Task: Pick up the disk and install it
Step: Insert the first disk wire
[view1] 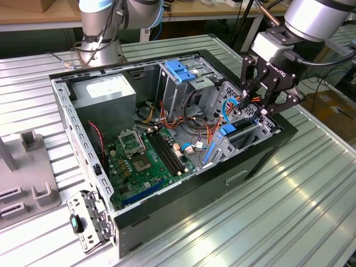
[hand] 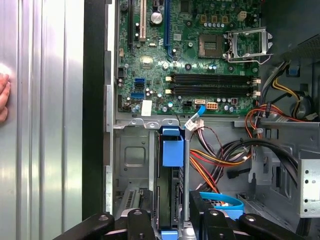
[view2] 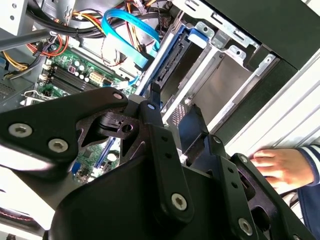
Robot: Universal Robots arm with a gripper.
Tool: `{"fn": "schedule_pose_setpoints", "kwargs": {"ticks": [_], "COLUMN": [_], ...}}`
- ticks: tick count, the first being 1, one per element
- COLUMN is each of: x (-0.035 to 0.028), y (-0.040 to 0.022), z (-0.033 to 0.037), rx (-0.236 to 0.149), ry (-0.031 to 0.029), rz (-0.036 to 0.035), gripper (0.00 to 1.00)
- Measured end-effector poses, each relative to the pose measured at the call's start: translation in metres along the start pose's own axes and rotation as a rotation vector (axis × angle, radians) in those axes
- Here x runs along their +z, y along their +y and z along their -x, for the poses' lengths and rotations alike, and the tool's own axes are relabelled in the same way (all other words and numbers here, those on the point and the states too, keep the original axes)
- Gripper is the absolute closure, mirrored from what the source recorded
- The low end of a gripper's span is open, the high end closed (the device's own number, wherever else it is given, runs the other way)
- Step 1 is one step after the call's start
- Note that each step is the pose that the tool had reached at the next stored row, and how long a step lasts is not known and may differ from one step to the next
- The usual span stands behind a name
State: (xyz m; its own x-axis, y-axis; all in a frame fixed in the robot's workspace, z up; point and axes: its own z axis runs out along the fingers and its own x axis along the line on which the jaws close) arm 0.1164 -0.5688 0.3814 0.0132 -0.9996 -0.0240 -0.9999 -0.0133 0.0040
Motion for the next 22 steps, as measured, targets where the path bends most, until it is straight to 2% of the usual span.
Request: {"fn": "schedule_pose_setpoints", "kwargs": {"ticks": [6,22], "x": [0.0002,0.0039], "y": [-0.0015,-0.0017], "z": [0.0035,0.0047], "rx": [0.0,0.0], "ry": [-0.0001,0.0], "rz": [0.0,0.0], "gripper": [0.57,0.57]}}
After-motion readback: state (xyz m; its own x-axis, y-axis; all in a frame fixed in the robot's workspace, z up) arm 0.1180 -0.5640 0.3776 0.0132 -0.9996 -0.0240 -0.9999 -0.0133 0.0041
